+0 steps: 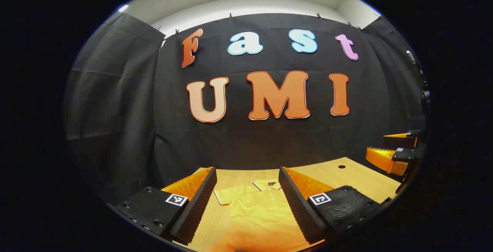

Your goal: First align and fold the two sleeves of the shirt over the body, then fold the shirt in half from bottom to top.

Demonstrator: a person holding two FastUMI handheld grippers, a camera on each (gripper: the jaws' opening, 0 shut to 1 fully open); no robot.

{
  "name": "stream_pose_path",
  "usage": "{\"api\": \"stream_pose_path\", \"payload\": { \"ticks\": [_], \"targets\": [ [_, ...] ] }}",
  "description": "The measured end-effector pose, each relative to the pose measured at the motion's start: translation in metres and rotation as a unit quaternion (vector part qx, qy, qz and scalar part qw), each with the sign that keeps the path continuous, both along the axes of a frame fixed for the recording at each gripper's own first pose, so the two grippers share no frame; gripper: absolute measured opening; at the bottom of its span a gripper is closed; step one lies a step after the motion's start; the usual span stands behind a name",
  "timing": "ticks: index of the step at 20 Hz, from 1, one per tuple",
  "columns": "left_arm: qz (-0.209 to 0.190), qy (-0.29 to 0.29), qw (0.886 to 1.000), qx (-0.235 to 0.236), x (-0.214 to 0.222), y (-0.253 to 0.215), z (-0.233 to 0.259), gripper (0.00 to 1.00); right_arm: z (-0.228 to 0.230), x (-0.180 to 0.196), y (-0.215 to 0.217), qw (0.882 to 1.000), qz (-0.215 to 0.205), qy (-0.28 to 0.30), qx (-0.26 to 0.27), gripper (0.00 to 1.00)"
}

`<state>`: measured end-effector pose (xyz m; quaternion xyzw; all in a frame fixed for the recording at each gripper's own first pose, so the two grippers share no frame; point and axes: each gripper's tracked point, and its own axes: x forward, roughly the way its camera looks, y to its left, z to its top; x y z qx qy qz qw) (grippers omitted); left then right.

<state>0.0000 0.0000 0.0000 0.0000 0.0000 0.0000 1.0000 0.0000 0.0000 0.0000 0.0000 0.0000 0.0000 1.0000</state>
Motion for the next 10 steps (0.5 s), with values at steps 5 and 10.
{"api": "stream_pose_path", "payload": {
  "ticks": [5, 10],
  "targets": [
    [-0.029, 0.007, 1.000, 0.003, 0.009, 0.015, -0.004, 1.00, -0.003, -0.006, 0.005, 0.999, -0.038, 0.016, -0.001, 0.99],
    [-0.054, 0.001, 0.998, 0.011, 0.023, 0.036, 0.007, 0.99, 0.007, -0.005, 0.018, 0.998, -0.066, 0.022, -0.005, 0.99]
  ]
}}
